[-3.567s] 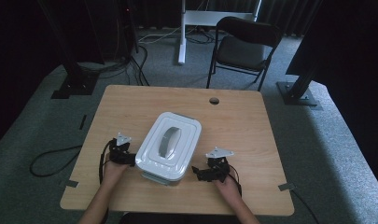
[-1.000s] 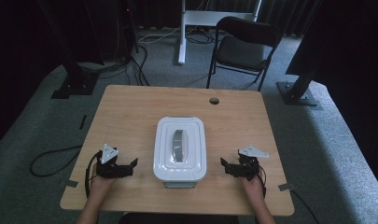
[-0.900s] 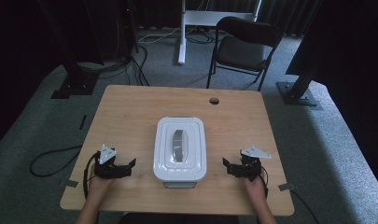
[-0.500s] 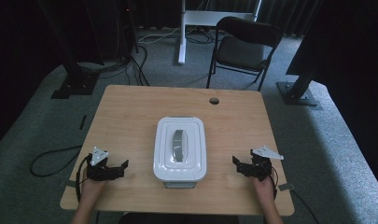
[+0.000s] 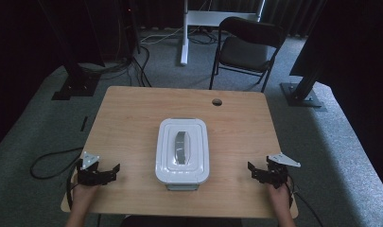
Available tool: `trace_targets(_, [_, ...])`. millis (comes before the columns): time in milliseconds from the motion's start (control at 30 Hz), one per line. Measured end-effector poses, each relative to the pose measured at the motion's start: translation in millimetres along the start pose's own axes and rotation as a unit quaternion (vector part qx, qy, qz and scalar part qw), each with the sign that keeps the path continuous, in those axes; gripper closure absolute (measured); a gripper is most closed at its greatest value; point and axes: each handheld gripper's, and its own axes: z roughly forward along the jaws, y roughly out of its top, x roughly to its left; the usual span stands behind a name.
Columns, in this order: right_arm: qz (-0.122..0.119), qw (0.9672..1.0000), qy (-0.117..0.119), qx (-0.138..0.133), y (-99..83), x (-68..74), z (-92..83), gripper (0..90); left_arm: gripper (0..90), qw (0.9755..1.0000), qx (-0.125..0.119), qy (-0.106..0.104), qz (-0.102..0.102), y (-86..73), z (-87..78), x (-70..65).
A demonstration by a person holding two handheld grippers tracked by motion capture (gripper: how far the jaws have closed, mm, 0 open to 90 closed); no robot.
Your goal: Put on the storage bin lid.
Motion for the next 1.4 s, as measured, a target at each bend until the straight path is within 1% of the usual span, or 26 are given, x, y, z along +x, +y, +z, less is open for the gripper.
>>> trace_targets(33, [0.004,1.0,-0.001,0.001,-1.2,-1.2,-0.7,11.4,0.4,1.0,0.002,0.003,0.0,-0.6,-0.9,1.4])
trace_targets(100, [0.006,1.0,-0.002,0.003,-2.8,-2.6,-1.3,11.4,0.4,0.9999,0.003,0.008,-0.008,-2.6,-2.7,4.5])
trace_targets(133, [0.005,1.0,-0.006,0.005,-4.4,-3.7,-2.0,11.3,0.4,0.9999,0.004,0.011,-0.01,-3.8,-3.7,5.8])
trace_targets(167, [0.004,0.9998,-0.015,0.009,-8.1,-6.0,-3.2,11.4,0.4,0.9997,0.008,0.018,-0.017,-6.4,-5.1,8.0])
trace_targets(233, [0.005,0.9998,-0.017,0.01,-9.9,-7.3,-3.5,11.4,0.4,0.9996,0.01,0.018,-0.018,-7.2,-5.4,8.6])
trace_targets(300, [0.007,0.9997,-0.02,0.013,-13.0,-8.3,-3.9,11.4,0.4,0.9993,0.02,0.025,-0.019,-9.0,-5.6,9.7])
trace_targets(367, [0.003,0.9995,-0.025,0.02,-15.7,-8.1,-3.8,11.4,0.4,0.999,0.023,0.028,-0.026,-10.9,-6.8,10.9])
trace_targets(433, [0.0,0.999,-0.036,0.024,-19.1,-7.8,-3.8,11.4,0.4,0.9987,0.024,0.032,-0.031,-12.1,-7.9,12.0])
trace_targets(467, [0.002,0.9989,-0.039,0.025,-20.5,-8.1,-4.0,11.4,0.4,0.9982,0.029,0.037,-0.036,-12.7,-8.7,13.3])
trace_targets(500, [0.011,0.9986,-0.045,0.024,-22.4,-9.1,-4.4,11.4,0.4,0.998,0.026,0.038,-0.043,-13.5,-9.3,14.2])
trace_targets(533, [0.011,0.9986,-0.045,0.024,-22.4,-9.1,-4.4,11.4,0.4,0.9977,0.028,0.039,-0.048,-13.9,-9.8,15.2])
trace_targets(633, [0.013,0.998,-0.056,0.028,-24.3,-9.3,-3.5,11.4,0.4,0.997,0.033,0.048,-0.051,-14.9,-10.0,16.7])
trace_targets(700, [0.012,0.9975,-0.063,0.031,-25.7,-10.0,-2.3,11.4,0.4,0.9962,0.041,0.054,-0.054,-15.7,-9.4,17.4])
trace_targets(767, [0.018,0.9971,-0.066,0.034,-27.3,-11.7,-1.0,11.4,0.4,0.9955,0.047,0.057,-0.058,-16.6,-8.5,18.0])
trace_targets(867, [0.022,0.9964,-0.074,0.035,-28.0,-12.6,0.7,11.4,0.4,0.995,0.054,0.06,-0.06,-18.0,-7.4,18.3])
trace_targets(900, [0.022,0.9964,-0.074,0.035,-28.0,-12.6,0.7,11.4,0.4,0.9951,0.054,0.057,-0.06,-18.4,-7.0,18.7])
trace_targets(967, [0.025,0.9953,-0.081,0.048,-28.0,-13.3,2.8,11.4,0.4,0.9951,0.057,0.054,-0.061,-18.9,-5.8,19.1])
trace_targets(1000, [0.028,0.9955,-0.077,0.048,-27.8,-14.0,2.9,11.4,0.4,0.9945,0.061,0.055,-0.064,-18.9,-4.9,18.9])
trace_targets(1067, [0.032,0.995,-0.079,0.052,-27.4,-14.5,3.8,11.4,0.4,0.9942,0.069,0.051,-0.065,-19.2,-2.0,19.6])
trace_targets(1133, [0.03,0.9953,-0.074,0.054,-26.9,-14.5,4.9,11.4,0.4,0.9943,0.069,0.051,-0.063,-18.3,-0.8,19.1])
trace_targets(1200, [0.023,0.9948,-0.081,0.058,-26.1,-12.5,6.7,11.4,0.4,0.9941,0.072,0.054,-0.061,-17.6,0.4,19.0])
trace_targets(1233, [0.021,0.9947,-0.08,0.06,-25.9,-12.1,7.5,11.4,0.4,0.9938,0.074,0.058,-0.059,-17.2,0.9,18.7])
trace_targets(1267, [0.019,0.9939,-0.084,0.07,-25.3,-11.3,9.2,11.4,0.4,0.9937,0.075,0.06,-0.058,-17.1,1.2,18.5])
trace_targets(1300, [0.019,0.9939,-0.084,0.07,-25.3,-11.3,9.2,11.4,0.4,0.9936,0.077,0.062,-0.055,-16.9,1.7,18.4])
trace_targets(1367, [0.025,0.9925,-0.09,0.079,-24.8,-12.2,11.2,11.3,0.4,0.9929,0.083,0.071,-0.046,-16.3,2.9,17.4])
trace_targets(1400, [0.027,0.9922,-0.092,0.08,-24.3,-12.4,11.9,11.3,0.4,0.9925,0.085,0.075,-0.045,-16.0,3.4,16.9])
